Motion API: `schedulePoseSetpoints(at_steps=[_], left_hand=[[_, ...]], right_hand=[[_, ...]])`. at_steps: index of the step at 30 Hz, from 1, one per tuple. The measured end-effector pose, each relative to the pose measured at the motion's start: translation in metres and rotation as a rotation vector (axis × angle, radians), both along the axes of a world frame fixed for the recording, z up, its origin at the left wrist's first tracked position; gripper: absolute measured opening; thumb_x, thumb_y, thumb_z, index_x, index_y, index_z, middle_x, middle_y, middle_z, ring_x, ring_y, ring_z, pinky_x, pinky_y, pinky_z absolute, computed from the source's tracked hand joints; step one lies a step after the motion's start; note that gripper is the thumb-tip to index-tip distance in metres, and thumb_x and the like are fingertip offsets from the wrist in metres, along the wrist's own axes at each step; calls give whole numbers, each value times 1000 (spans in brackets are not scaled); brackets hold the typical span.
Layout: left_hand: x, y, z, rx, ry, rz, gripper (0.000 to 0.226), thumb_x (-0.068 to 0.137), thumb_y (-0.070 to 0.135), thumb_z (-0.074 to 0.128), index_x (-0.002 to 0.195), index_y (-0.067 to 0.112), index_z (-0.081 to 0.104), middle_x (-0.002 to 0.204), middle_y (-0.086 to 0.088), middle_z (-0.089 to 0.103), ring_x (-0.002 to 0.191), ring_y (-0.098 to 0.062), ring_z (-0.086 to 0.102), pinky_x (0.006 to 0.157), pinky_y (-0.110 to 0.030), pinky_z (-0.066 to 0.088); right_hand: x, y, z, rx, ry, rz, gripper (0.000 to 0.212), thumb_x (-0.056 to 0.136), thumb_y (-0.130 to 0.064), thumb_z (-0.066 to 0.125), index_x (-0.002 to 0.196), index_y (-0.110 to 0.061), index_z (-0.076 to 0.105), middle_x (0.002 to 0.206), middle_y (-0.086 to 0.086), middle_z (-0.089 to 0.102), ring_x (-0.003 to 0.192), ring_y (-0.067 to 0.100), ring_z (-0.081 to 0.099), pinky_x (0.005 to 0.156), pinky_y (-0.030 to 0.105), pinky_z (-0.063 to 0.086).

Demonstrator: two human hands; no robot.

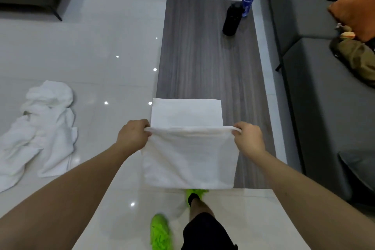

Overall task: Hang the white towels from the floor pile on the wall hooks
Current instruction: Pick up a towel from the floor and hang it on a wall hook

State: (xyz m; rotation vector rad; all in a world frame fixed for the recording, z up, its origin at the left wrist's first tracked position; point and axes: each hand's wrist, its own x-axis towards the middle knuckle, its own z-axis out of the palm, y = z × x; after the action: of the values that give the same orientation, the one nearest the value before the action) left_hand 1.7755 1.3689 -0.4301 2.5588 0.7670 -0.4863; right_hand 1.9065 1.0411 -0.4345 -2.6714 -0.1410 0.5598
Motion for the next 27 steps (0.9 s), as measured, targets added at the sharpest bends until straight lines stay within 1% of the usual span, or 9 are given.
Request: schedulePoseSetpoints(at_steps=[2, 5, 9, 11, 14, 18, 21, 23, 27], left_hand=[[29, 10, -8, 14, -8, 42, 9, 90, 22, 58, 95, 21, 65, 94, -5, 66, 87, -27, 57, 69, -31, 41], [74, 24, -23, 23, -48, 111, 11, 91, 19, 57, 98, 17, 65, 95, -6, 65, 89, -28, 58, 70, -32, 42], [117, 36, -52, 44, -107, 170, 39, 91, 19, 63, 129, 13, 55, 120, -13, 61, 110, -34, 57, 89, -40, 45], [121, 34, -69, -2, -40, 198, 48, 91, 21, 64, 136, 14, 49, 130, -14, 56, 118, -34, 54, 95, -42, 44], [102, 24, -103, -79, 101, 233, 52, 91, 25, 64, 139, 16, 47, 135, -13, 53, 122, -32, 52, 98, -41, 43], [50, 5, -142, -195, 290, 362, 55, 89, 30, 68, 137, 15, 48, 134, -14, 55, 121, -30, 54, 100, -38, 43], [7, -10, -165, -254, 435, 448, 63, 86, 31, 70, 140, 11, 44, 134, -17, 54, 123, -32, 52, 101, -38, 42], [-17, -20, -176, -295, 506, 510, 68, 86, 31, 70, 143, 9, 40, 136, -18, 53, 125, -33, 50, 103, -39, 43], [-48, -32, -191, -356, 564, 629, 66, 86, 32, 68, 141, 8, 42, 130, -17, 57, 121, -34, 53, 97, -37, 46]], right_hand=[[35, 13, -10, 2, 16, 2, 14, 93, -15, 59, 97, -17, 72, 86, 8, 70, 79, 28, 63, 63, 31, 48], [89, 36, -26, -6, -5, 24, 14, 92, -18, 59, 99, -16, 70, 90, 12, 70, 83, 32, 64, 65, 33, 49], [134, 56, -50, -44, -12, -11, 24, 92, -19, 59, 113, -10, 64, 102, 14, 69, 95, 38, 64, 78, 40, 54], [137, 57, -70, -43, 61, -24, 21, 91, -19, 60, 109, -9, 63, 103, 15, 69, 96, 37, 64, 79, 37, 53], [118, 48, -102, -66, 224, -44, 7, 91, -17, 60, 95, -11, 61, 94, 13, 68, 91, 34, 65, 71, 29, 44], [73, 24, -140, -142, 440, -87, 24, 93, -22, 62, 113, -8, 64, 106, 10, 69, 94, 27, 62, 73, 25, 41], [35, 4, -167, -215, 576, -172, 32, 90, -27, 64, 115, -7, 62, 113, 11, 67, 99, 28, 62, 73, 28, 44], [10, -8, -178, -235, 645, -245, 38, 87, -30, 66, 117, -8, 60, 115, 11, 66, 103, 30, 62, 78, 32, 49], [-30, -20, -190, -207, 660, -361, 34, 85, -34, 68, 109, -11, 61, 107, 8, 66, 99, 30, 62, 83, 37, 53]])
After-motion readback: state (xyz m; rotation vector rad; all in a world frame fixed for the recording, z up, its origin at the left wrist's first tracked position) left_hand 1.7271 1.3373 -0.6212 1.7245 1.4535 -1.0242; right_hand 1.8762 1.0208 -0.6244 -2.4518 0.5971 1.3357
